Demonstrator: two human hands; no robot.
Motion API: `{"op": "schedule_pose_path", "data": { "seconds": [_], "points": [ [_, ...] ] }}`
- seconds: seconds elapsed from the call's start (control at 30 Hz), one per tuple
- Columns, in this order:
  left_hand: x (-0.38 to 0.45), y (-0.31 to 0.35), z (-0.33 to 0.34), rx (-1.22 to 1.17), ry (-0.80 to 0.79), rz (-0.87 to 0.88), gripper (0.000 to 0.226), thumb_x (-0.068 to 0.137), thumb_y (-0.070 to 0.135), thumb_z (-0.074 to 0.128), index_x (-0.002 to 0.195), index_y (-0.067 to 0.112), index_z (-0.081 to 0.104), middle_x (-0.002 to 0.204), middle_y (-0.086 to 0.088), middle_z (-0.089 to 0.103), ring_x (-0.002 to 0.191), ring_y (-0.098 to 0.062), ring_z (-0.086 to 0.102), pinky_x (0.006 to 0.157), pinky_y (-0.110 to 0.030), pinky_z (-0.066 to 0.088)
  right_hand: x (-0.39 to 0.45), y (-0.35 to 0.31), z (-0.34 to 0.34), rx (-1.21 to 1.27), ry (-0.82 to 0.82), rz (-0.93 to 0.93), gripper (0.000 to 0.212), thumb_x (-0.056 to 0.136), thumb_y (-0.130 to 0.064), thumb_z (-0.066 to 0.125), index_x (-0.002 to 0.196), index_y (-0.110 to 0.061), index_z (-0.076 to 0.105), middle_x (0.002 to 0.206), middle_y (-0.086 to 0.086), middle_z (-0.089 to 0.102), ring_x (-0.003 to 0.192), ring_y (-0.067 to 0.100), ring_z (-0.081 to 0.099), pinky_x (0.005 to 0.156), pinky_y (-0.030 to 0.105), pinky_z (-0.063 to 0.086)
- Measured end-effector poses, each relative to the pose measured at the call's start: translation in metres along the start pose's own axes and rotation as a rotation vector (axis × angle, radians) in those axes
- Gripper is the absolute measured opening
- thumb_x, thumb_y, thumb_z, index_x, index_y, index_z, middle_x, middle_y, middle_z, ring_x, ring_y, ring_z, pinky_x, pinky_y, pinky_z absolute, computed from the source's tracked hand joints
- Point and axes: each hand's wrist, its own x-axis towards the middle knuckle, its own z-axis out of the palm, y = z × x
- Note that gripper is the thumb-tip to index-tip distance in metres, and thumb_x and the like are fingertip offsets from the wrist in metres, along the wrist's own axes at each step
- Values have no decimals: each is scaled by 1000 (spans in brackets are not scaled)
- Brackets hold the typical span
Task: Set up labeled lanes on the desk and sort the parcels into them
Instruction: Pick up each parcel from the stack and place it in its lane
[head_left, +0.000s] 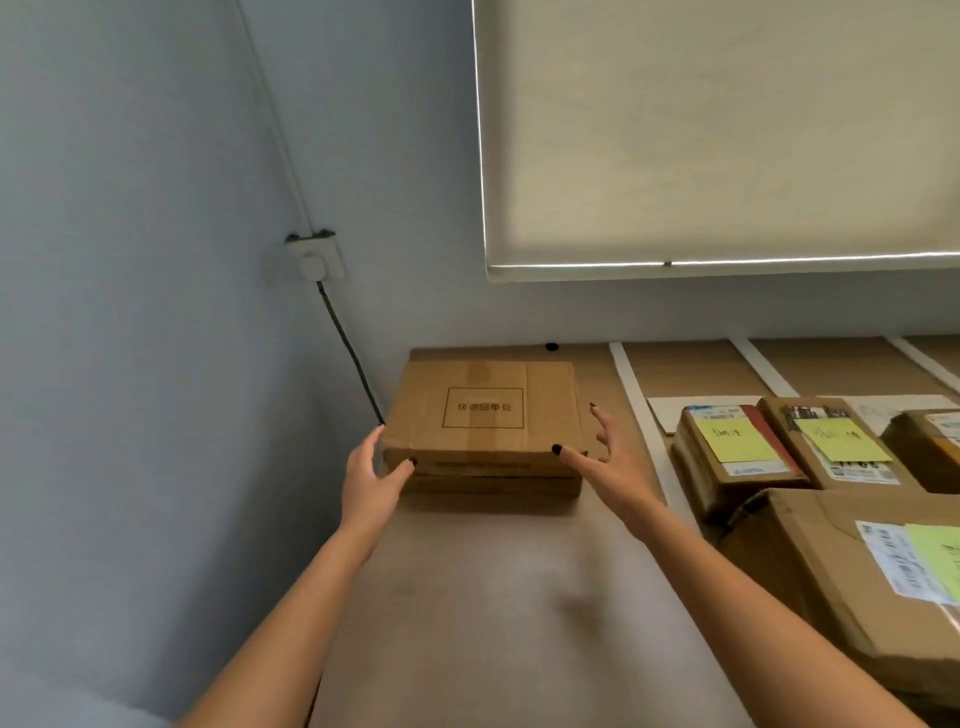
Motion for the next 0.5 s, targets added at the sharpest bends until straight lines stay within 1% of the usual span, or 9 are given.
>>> {"op": "schedule_pose_path", "data": {
  "seconds": [0.1,0.17,0.23,0.3,0.37,0.43,0.5],
  "points": [
    [40,-26,9,-59,94,-53,62,90,26,59,144,30,29,153,0,24,140,-21,25,112,-42,25,34,26,17,43,111,60,80,84,-34,66,147,-32,17,153,6,25,139,26,27,111,49,30],
    [60,-43,20,-154,109,-80,60,92,26,57,145,29,29,153,-1,26,140,-21,25,113,-40,25,48,47,27,103,148,104,76,86,-36,63,147,-34,18,151,7,28,137,28,31,109,47,32],
    [71,-55,37,-264,76,-105,58,94,26,53,146,24,28,151,-2,30,139,-20,29,112,-34,25,57,67,39,160,141,117,67,89,-38,58,145,-35,21,146,3,35,134,26,35,106,40,33],
    [74,-64,53,-349,77,-136,58,95,30,50,147,20,25,150,-1,32,139,-18,29,109,-27,22,62,81,50,222,158,114,59,92,-38,53,144,-36,24,134,-3,42,130,23,39,105,36,34],
    [75,-68,66,-397,125,-148,59,96,33,47,147,20,21,150,3,29,138,-11,26,104,-21,20,67,90,59,261,211,102,57,93,-37,50,144,-36,25,137,-2,42,129,21,39,107,36,33],
    [75,-69,73,-418,164,-120,56,97,29,45,147,20,21,147,6,29,125,0,25,97,-15,18,72,96,64,284,269,89,56,94,-35,50,144,-36,26,142,1,40,130,19,37,107,33,31],
    [75,-69,74,-424,185,-98,54,98,26,44,146,19,22,140,8,32,113,2,25,92,-12,19,73,97,66,305,292,80,56,93,-34,50,144,-35,27,142,-1,41,128,15,37,104,27,31]
  ]
}}
